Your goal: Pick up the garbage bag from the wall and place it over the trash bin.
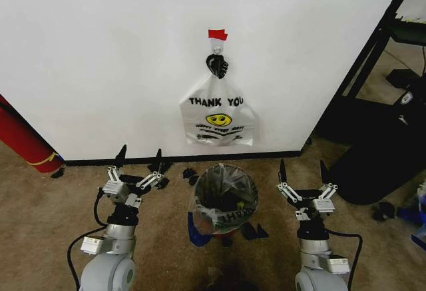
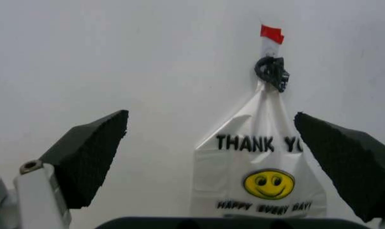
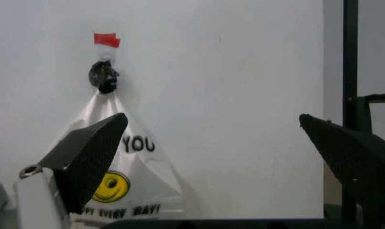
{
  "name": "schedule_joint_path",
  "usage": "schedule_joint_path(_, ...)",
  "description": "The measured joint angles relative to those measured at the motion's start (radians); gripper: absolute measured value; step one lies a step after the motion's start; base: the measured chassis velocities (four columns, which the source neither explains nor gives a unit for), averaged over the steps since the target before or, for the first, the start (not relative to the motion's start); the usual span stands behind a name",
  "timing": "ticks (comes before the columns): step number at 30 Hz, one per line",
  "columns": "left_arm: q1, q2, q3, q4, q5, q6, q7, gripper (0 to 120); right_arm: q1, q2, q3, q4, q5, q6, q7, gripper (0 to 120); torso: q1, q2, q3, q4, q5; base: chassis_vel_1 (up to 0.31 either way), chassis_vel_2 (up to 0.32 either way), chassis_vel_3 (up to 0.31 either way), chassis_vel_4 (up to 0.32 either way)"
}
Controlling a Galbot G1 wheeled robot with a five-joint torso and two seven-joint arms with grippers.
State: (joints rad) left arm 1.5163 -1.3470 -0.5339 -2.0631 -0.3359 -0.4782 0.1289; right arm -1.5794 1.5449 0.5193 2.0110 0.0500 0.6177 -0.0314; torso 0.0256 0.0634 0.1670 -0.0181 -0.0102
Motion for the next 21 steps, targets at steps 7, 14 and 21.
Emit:
schedule_joint_path(7,0.000,-0.009,-0.005,-0.015,0.002,0.001,-0.002,100,-0.005,-0.001,-0.015,0.005,0.005,0.000,-0.002,100,0.000,0.000,0.000,0.0000,0.0000,0.000,0.000,0.000,0.000)
schedule_joint_path(14,0.003,-0.011,-0.009,-0.014,0.004,0.000,-0.002,100,-0.006,-0.008,-0.020,0.001,0.006,0.007,-0.001,100,0.000,0.000,0.000,-0.0001,0.0000,0.000,0.000,0.000,0.000)
schedule_joint_path(21,0.006,-0.014,-0.006,-0.009,0.007,-0.001,-0.001,100,-0.002,-0.004,-0.044,0.005,0.002,0.006,0.000,100,0.000,0.000,0.000,0.0000,0.0000,0.000,0.000,0.000,0.000)
